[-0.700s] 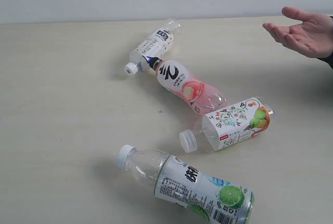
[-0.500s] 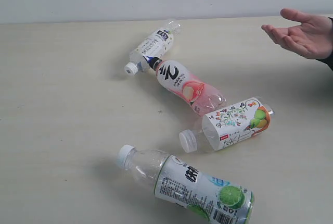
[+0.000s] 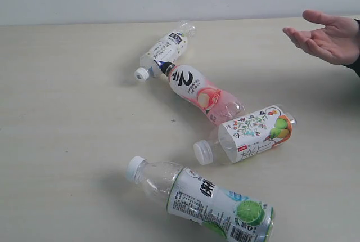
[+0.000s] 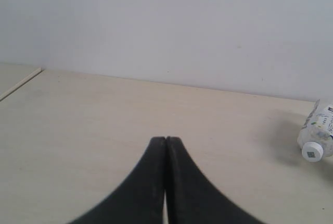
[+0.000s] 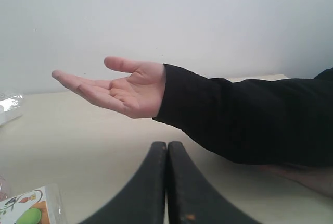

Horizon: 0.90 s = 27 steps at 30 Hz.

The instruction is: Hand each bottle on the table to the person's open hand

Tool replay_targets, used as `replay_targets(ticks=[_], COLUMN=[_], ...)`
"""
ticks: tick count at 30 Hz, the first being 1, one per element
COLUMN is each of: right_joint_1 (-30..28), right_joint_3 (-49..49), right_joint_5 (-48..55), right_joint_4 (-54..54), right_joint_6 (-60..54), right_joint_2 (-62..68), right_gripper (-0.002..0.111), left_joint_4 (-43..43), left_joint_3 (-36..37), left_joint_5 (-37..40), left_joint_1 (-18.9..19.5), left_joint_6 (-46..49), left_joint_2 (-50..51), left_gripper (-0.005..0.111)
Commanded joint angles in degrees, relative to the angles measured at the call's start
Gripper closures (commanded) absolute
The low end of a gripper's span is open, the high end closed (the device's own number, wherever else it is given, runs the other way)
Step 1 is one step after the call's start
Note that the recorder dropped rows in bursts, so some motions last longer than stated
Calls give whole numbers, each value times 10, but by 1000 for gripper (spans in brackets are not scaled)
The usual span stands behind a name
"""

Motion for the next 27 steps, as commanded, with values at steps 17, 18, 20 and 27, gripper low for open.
replay_targets(ticks=[17, 18, 20, 27], right_joint_1=[2, 2, 2, 2], right_joint_3=[3, 3, 3, 3], right_joint_5=[-18, -30, -68, -173], right_joint_4=[0, 2, 53, 191], right_joint_6=[-2, -1, 39, 191], right_joint_2=[-3, -3, -3, -3], right_gripper=[108, 108, 108, 108], left_joint_4=[-1, -1, -1, -1], left_joint_3=[0, 0, 0, 0], left_joint_5=[-3, -3, -3, -3], left_joint_1=[-3, -3, -3, -3], left_joint_6=[0, 0, 0, 0], left_joint_2=[-4, -4, -4, -4], left_gripper=[107, 107, 107, 107])
